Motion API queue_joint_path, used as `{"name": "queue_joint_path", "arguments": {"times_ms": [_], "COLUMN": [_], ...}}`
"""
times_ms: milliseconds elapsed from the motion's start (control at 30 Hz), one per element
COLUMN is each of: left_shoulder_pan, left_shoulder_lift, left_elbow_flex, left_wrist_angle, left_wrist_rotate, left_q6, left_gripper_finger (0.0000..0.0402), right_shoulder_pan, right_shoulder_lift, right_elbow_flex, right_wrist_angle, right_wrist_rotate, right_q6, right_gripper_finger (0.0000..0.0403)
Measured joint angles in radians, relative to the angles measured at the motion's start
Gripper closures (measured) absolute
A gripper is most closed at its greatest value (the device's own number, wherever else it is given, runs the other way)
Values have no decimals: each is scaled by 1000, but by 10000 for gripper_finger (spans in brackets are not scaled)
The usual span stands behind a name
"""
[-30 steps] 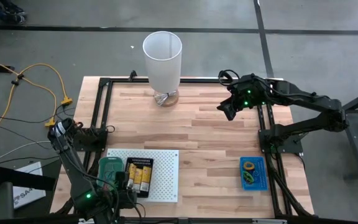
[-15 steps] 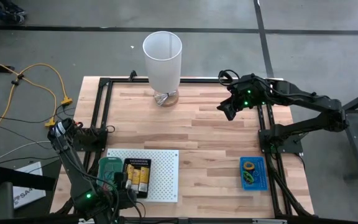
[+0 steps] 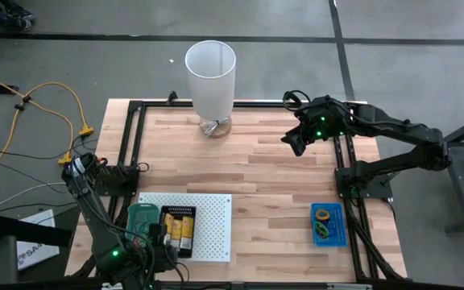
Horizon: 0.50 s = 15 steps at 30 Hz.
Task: Pick & Place Office Desk Supplies
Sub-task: Put the black bin on the shelf
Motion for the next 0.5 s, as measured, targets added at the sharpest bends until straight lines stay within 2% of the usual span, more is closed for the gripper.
{"name": "queue_joint_path", "arguments": {"times_ms": [300, 500], "left_shoulder_pan": [5, 5], "left_shoulder_lift": [0, 1], "left_elbow_flex": [0, 0], "left_wrist_angle": [-1, 8], "left_wrist_rotate": [0, -1], "left_q6": [1, 21], "left_gripper_finger": [329, 323], "right_shoulder_pan": [0, 0], "right_shoulder_lift": [0, 0], "right_elbow_flex": [0, 0], "right_wrist_angle": [0, 0], "right_wrist_rotate": [0, 0], "right_q6": [0, 0], "right_gripper_finger": [261, 261]}}
